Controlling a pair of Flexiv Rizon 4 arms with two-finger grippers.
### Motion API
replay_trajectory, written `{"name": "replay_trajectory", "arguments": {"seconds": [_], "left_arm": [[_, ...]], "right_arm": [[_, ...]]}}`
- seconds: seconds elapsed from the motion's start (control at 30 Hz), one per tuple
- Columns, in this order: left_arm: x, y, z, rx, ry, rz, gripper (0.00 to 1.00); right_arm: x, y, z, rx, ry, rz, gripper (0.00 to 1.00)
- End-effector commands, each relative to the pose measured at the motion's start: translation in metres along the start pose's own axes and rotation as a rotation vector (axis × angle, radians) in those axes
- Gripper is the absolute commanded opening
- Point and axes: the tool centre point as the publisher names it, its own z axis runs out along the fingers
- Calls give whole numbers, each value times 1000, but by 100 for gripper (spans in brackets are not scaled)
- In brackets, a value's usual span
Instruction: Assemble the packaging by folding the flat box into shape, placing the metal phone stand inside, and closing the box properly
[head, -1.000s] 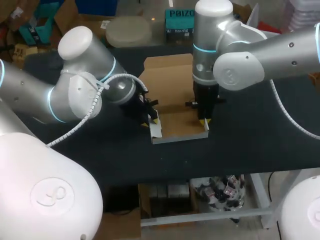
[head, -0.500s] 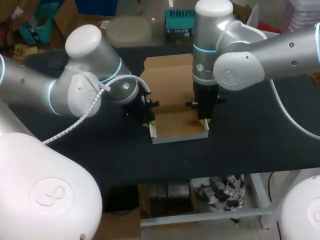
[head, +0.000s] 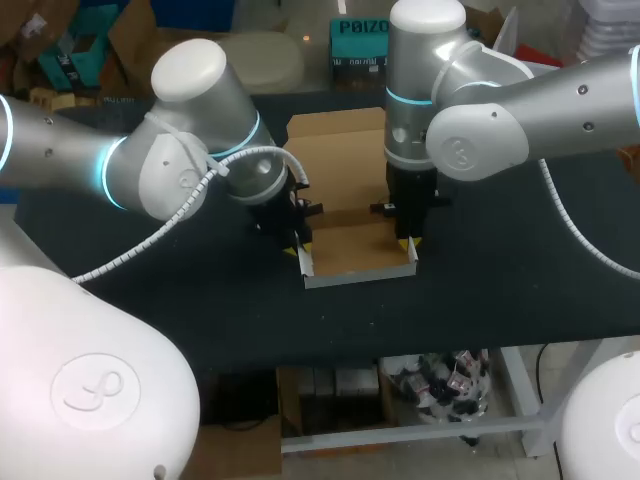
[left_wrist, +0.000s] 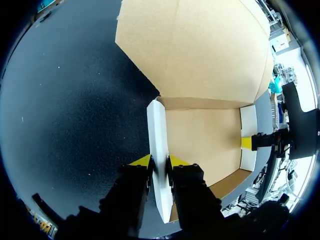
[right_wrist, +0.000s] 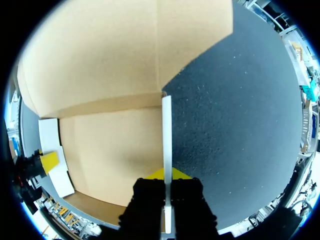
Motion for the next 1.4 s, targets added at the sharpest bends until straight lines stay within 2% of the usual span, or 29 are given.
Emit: {"name": "replay_trajectory", "arguments": {"seconds": [0.03,0.4,0.67,0.73,0.87,1.17,1.3,1.4], "left_arm": [[1,0,3,-5,-433,-1,19],[-1,0,6,-26,-497,5,13],[-2,-1,10,-23,-523,1,14],[-3,0,12,-22,-524,0,13],[-4,-1,13,-20,-526,-4,5],[-6,-2,17,-24,-538,-9,7],[-7,-3,18,-24,-537,-12,0],[-8,-4,19,-22,-535,-15,0]], "right_arm": [[1,1,-1,5,-4,0,0],[1,1,-1,5,-4,0,0],[1,1,-1,5,-4,0,0],[1,1,-1,5,-4,0,0],[1,1,-1,5,-4,0,0],[1,1,-1,5,-4,0,0],[1,1,-1,5,-4,0,0],[1,1,-1,5,-4,0,0]]}}
